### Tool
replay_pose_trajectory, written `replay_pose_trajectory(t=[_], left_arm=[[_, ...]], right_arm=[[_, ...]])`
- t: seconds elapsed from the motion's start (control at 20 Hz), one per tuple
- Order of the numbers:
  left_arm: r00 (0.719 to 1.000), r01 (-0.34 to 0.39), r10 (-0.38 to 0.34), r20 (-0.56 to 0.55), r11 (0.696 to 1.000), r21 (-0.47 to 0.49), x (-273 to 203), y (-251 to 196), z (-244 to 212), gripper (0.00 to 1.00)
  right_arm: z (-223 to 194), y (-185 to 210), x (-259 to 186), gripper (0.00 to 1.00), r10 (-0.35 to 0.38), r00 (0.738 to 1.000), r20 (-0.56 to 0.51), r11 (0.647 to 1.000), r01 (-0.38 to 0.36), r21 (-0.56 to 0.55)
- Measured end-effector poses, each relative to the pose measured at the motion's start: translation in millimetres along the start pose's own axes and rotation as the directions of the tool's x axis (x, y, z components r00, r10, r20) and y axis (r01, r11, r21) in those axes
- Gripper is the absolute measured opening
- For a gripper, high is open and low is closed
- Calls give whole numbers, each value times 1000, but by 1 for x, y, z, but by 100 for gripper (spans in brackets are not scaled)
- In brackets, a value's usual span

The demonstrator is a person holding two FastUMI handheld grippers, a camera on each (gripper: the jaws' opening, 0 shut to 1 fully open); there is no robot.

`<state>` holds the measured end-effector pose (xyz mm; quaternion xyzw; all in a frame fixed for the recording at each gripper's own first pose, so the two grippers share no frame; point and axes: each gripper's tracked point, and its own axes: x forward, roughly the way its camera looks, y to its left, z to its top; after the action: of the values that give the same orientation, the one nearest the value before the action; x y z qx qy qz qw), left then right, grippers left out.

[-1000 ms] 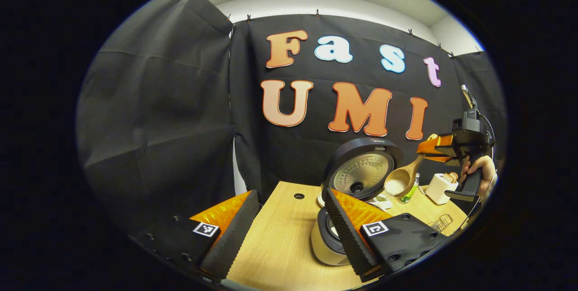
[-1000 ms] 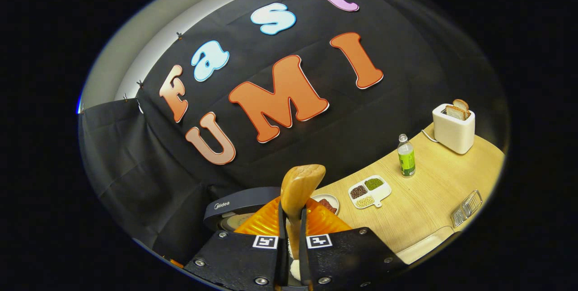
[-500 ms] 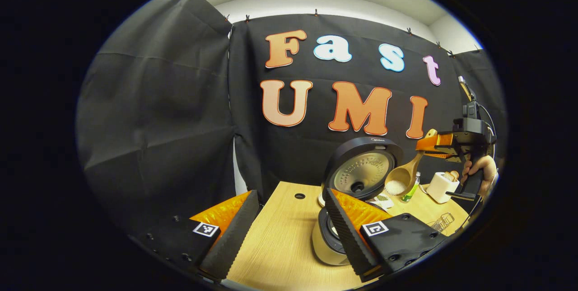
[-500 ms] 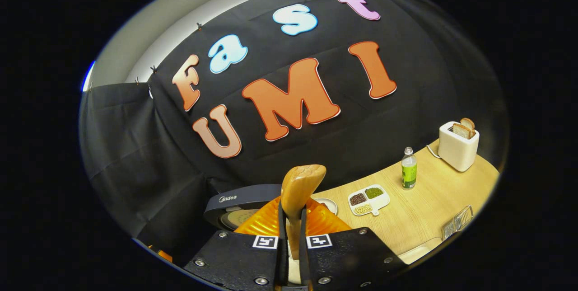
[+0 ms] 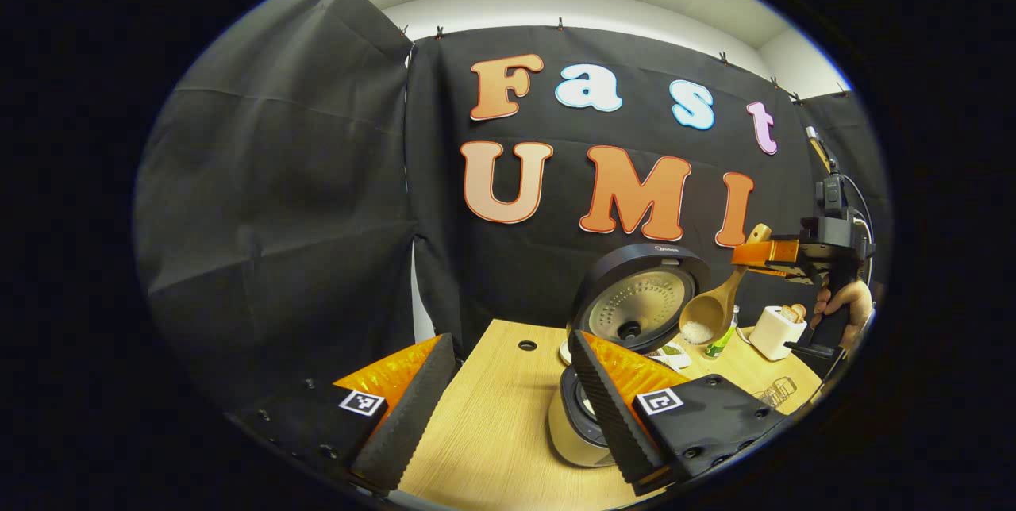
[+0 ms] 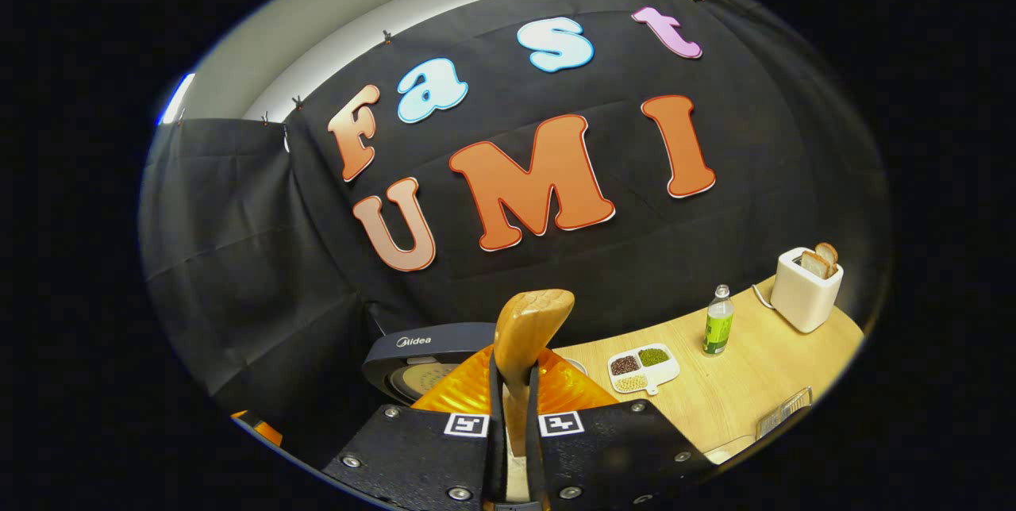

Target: Close the left gripper, press the button to open the rice cooker; take a wooden spoon from the chopstick holder with the right hand, scoop a spoonful of rice and pour it into the rice cooker, then put the wooden spoon back into the chopstick holder.

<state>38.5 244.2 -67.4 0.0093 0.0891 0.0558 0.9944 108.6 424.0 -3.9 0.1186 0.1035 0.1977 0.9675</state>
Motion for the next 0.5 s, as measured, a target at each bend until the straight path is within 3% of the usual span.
replay_pose_trajectory(t=[0.5], left_arm=[[1000, -3, 3, 3, 1000, 0, -3, 2, -1, 97]], right_arm=[[-2, 24, -10, 9, 62, 998, 15, 988, -59, -143]])
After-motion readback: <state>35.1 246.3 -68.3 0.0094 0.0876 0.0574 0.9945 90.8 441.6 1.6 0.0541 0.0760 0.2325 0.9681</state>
